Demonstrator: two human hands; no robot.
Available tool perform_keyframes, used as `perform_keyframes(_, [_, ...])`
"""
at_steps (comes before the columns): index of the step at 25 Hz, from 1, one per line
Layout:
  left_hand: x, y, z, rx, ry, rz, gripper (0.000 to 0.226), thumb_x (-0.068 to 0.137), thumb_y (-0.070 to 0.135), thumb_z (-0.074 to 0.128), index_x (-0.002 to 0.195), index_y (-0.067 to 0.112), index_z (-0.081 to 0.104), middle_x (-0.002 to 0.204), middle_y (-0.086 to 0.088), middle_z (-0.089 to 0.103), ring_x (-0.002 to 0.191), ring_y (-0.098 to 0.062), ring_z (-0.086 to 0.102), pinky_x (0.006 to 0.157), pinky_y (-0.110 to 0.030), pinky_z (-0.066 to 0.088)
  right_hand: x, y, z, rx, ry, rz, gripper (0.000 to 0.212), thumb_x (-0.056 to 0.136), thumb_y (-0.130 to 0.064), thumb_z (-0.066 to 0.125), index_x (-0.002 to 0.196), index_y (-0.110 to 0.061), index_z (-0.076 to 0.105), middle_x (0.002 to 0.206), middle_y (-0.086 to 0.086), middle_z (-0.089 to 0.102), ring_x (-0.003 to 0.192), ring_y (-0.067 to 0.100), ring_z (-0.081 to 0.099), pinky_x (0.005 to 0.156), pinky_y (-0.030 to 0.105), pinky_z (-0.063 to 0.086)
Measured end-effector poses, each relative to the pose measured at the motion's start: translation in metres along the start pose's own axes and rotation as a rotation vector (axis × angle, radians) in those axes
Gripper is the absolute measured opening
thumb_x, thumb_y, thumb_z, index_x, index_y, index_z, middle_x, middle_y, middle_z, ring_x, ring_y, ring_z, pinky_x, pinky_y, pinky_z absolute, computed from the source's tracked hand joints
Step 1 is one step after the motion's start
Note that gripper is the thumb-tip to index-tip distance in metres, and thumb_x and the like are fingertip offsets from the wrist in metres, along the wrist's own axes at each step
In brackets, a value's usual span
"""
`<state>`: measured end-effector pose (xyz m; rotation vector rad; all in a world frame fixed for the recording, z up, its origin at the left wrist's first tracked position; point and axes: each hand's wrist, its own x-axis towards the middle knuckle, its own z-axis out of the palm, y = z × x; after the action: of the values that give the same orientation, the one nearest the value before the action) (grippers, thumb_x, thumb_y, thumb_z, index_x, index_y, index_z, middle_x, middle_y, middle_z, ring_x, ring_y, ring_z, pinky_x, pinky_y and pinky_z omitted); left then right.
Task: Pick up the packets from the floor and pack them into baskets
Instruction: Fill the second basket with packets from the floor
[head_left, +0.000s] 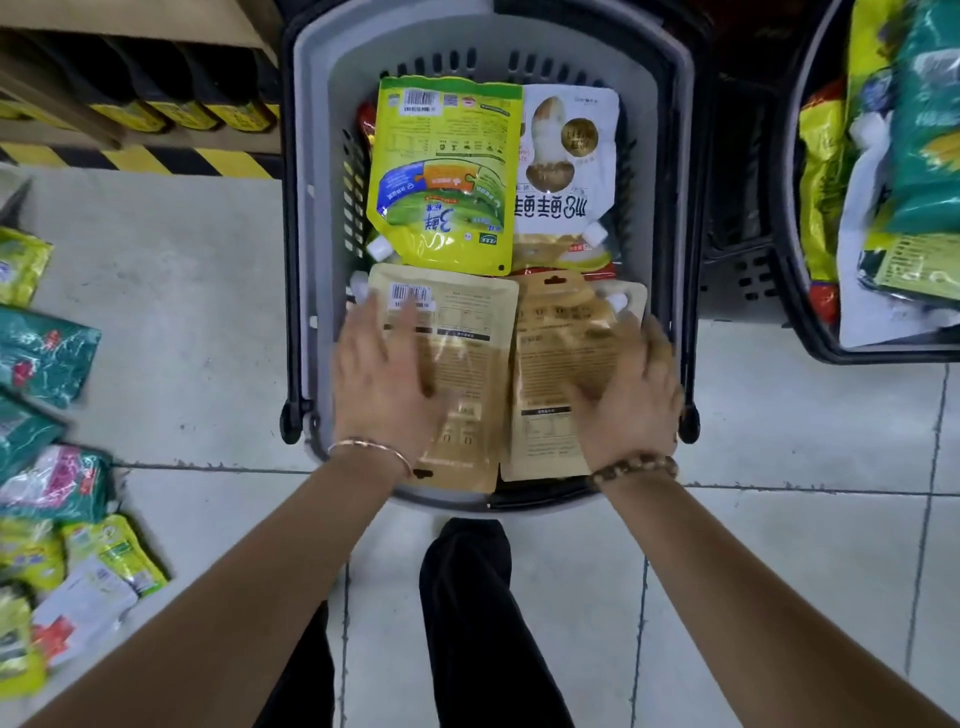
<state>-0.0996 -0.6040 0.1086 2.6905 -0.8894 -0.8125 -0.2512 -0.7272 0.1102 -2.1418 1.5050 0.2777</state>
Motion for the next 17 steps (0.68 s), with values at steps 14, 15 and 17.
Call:
perform_keyframes(14, [-0.008,-0.008,0.050,0.503,-0.233,0.135,0.129,0.070,0.075,0.051,0.122,0.018,-0.053,0.126,-0.022,-0.058,0.129,-0.048,-0.035,0.104,-0.061,-0.014,0.008,0.009,0.031,-0.519,-0.427,-0.315,0.088,0.089,-0.067,0.026,0.140,-0.025,-0.032,0.141,0.009,-0.044,0.140,0.032,-0.026,0.114,0.047,-0.013])
perform_keyframes(15, [-0.008,-0.008,0.048,0.505,-0.273,0.139,0.127,0.073,0.073,0.051,0.122,0.019,-0.053,0.128,-0.021,-0.056,0.130,-0.046,-0.035,0.105,-0.060,-0.014,0.008,0.006,0.028,-0.505,-0.416,-0.310,0.087,0.089,-0.065,0.030,0.144,-0.027,-0.026,0.147,0.008,-0.039,0.141,0.031,-0.024,0.115,0.047,-0.012])
perform_keyframes(17, [-0.005,-0.003,0.037,0.440,-0.309,0.146,0.120,0.076,0.067,0.055,0.135,0.023,-0.040,0.144,-0.016,-0.042,0.137,-0.040,-0.027,0.110,-0.057,-0.010,0.007,-0.001,0.021,-0.457,-0.372,-0.303,0.081,0.090,-0.062,0.035,0.149,-0.029,-0.012,0.154,0.007,-0.025,0.144,0.029,-0.015,0.116,0.047,-0.008])
